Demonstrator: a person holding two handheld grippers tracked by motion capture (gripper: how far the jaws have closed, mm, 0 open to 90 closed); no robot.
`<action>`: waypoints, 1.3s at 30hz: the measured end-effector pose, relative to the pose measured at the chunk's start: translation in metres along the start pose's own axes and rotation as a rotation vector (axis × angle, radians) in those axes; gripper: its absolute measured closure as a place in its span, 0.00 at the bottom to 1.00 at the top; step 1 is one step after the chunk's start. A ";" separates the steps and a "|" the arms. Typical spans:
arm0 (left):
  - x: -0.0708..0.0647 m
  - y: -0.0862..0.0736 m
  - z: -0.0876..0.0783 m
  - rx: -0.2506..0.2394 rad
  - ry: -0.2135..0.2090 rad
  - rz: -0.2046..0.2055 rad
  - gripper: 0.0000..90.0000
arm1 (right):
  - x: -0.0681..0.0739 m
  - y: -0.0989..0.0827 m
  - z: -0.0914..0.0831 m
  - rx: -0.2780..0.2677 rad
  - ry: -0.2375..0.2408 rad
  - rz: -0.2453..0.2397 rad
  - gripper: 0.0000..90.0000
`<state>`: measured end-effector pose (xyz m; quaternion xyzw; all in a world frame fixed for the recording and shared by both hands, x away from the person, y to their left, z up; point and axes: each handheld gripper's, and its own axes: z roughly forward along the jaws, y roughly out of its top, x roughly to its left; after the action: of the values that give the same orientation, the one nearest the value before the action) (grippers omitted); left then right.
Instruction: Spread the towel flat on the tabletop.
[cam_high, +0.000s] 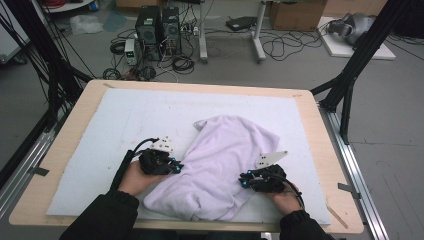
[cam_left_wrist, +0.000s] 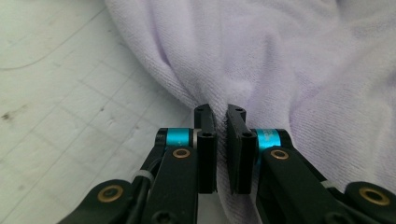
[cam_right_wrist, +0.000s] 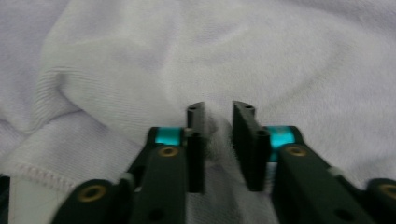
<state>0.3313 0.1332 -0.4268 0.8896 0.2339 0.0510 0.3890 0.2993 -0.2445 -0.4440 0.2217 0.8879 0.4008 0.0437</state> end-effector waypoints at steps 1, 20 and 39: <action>-0.002 -0.002 -0.006 -0.001 0.023 0.004 0.93 | 0.001 0.002 0.001 0.003 -0.004 -0.015 0.92; -0.053 -0.076 -0.093 -0.083 0.079 -0.054 0.93 | 0.056 0.033 0.017 -0.003 0.168 -0.150 0.94; 0.003 -0.050 -0.056 -0.111 0.095 -0.075 0.61 | 0.011 0.028 0.008 -0.049 0.017 -0.022 0.61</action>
<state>0.3000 0.2011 -0.4238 0.8538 0.2822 0.0914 0.4279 0.3018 -0.2181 -0.4279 0.2075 0.8806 0.4236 0.0460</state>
